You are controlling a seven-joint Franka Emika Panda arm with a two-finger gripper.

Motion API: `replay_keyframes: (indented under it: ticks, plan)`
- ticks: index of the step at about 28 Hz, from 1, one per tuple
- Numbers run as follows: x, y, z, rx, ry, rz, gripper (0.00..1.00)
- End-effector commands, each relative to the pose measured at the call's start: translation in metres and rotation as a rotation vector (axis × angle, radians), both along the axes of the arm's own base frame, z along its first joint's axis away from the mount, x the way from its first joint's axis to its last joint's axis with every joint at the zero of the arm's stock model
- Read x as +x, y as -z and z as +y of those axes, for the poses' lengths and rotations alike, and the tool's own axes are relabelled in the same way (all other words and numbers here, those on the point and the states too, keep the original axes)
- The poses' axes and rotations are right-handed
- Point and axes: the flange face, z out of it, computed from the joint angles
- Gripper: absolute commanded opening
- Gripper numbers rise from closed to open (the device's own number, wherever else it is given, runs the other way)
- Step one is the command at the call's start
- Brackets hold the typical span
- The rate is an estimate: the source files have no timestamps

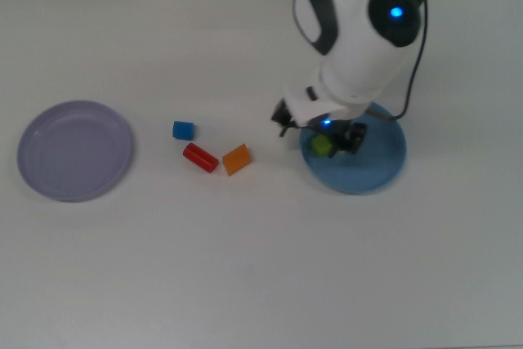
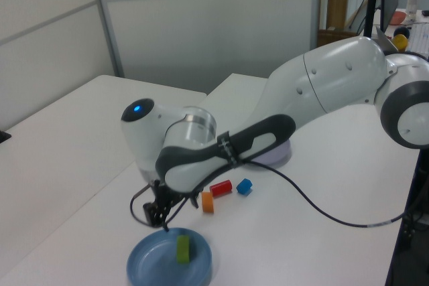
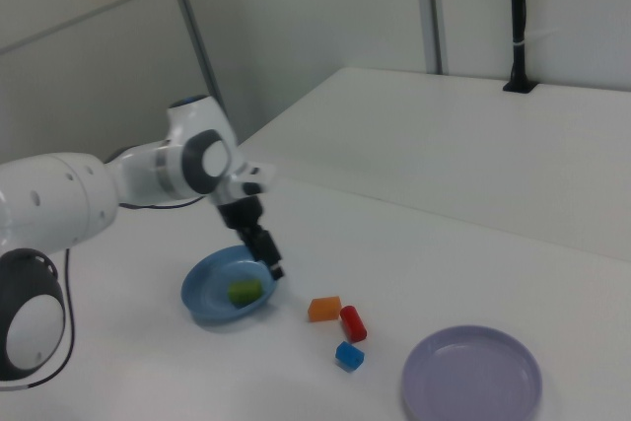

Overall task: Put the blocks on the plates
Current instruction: 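Move the gripper back and grasp the orange block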

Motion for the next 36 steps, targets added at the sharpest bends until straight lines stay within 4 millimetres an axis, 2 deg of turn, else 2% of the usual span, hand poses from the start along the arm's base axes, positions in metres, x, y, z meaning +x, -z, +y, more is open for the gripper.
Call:
replay_keyframes:
  ticks: [1,6,9,13,17,21,36]
  plan:
    - [0.015,-0.010,-0.076,0.013,0.078,-0.013,1.00]
    - [0.021,-0.013,-0.117,0.056,0.188,-0.018,1.00]
    - [0.022,-0.009,-0.126,0.054,0.272,-0.023,0.96]
    - [0.020,-0.004,-0.126,0.042,0.425,-0.039,0.98]
    - [0.015,0.010,-0.120,0.029,0.483,-0.023,1.00]
    - [0.007,0.024,-0.099,0.017,0.490,0.001,1.00]
    - [0.011,0.045,-0.102,-0.040,0.528,-0.019,1.00]
